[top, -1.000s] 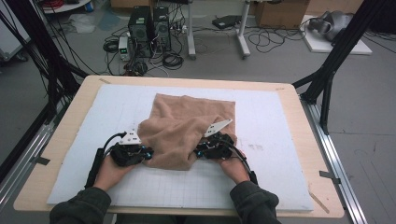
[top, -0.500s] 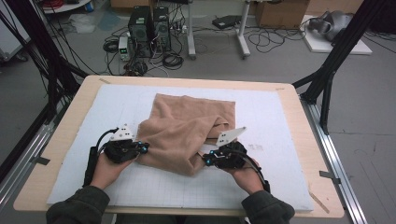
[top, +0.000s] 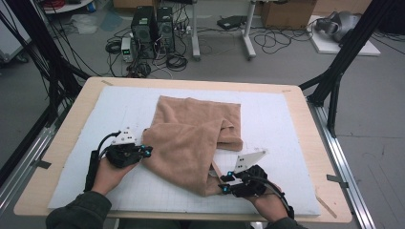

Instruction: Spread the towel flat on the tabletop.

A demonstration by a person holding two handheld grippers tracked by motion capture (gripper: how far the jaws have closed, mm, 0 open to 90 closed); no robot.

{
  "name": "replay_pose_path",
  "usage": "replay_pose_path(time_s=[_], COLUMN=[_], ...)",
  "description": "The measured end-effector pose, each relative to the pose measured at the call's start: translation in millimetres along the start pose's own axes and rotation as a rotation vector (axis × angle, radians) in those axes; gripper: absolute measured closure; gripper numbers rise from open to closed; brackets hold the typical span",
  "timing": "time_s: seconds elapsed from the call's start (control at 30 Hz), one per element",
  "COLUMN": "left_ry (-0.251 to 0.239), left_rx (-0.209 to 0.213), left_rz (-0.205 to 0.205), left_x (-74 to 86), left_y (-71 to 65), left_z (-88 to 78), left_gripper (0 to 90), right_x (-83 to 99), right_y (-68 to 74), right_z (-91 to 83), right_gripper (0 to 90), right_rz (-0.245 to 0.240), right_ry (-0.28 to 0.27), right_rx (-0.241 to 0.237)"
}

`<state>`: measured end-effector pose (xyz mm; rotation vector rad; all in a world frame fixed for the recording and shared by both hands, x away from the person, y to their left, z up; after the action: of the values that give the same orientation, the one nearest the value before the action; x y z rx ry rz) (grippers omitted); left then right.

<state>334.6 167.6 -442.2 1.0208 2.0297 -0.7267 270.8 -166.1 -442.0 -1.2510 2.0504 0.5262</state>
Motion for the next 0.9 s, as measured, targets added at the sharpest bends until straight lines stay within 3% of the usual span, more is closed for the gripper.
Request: replay_pose_path(time_s=[0.1, 0.13, 0.23, 0.33, 0.4, 0.43, 0.53, 0.7, 0.8, 0.9], left_ry=[0.028, 0.042, 0.089, 0.149, 0.136, 0.136, 0.14, 0.13, 0.125, 0.117], left_rx=[0.03, 0.028, 0.009, -0.008, 0.022, 0.022, 0.002, 0.008, 0.002, 0.0], left_rz=[0.018, 0.02, 0.011, 0.017, 0.009, 0.013, 0.038, 0.01, 0.017, 0.017], left_x=[1.6, 3.1, 9.1, 17.8, 18.4, 18.2, 17.5, 17.2, 16.3, 15.2], left_y=[-5.5, -5.6, -2.1, 1.4, 1.5, 0.5, -2.7, -1.2, -2.6, -2.9], left_z=[6.0, 9.1, 17.8, 26.8, 28.0, 28.1, 27.7, 25.7, 23.4, 19.9], left_gripper=[72.9, 69.6, 57.6, 61.6, 72.0, 77.4, 85.1, 85.4, 85.5, 85.5], right_x=[-13.5, -16.9, -24.1, -22.4, -15.4, -12.6, -5.7, 12.3, 26.6, 42.1], right_y=[-11.9, -16.4, -25.6, -31.2, -33.7, -33.9, -37.8, -34.9, -29.5, -21.2], right_z=[-0.6, 2.7, 21.7, 42.4, 50.7, 50.6, 40.2, 5.2, -8.5, -15.7], right_gripper=[60.0, 58.0, 55.3, 59.1, 80.5, 84.8, 86.7, 86.7, 86.7, 82.6], right_rz=[0.019, 0.015, 0.035, 0.048, 0.03, 0.033, 0.051, 0.069, 0.082, 0.11], right_ry=[-0.039, -0.029, -0.007, 0.053, 0.097, 0.09, 0.066, 0.043, 0.065, 0.09], right_rx=[0.04, 0.061, 0.057, 0.047, 0.045, 0.036, 0.054, 0.099, 0.103, 0.067])
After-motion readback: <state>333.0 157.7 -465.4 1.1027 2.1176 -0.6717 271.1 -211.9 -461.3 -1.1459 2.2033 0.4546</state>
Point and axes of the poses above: each handheld gripper's, and its own axes: z roughly forward along the jaws, x roughly out of its underside, y roughly to its left, the point moved 5 cm from there along z, roughly forward along the jaws, and after that the axes turned 9 degrees about x, right-handed, at the moved point
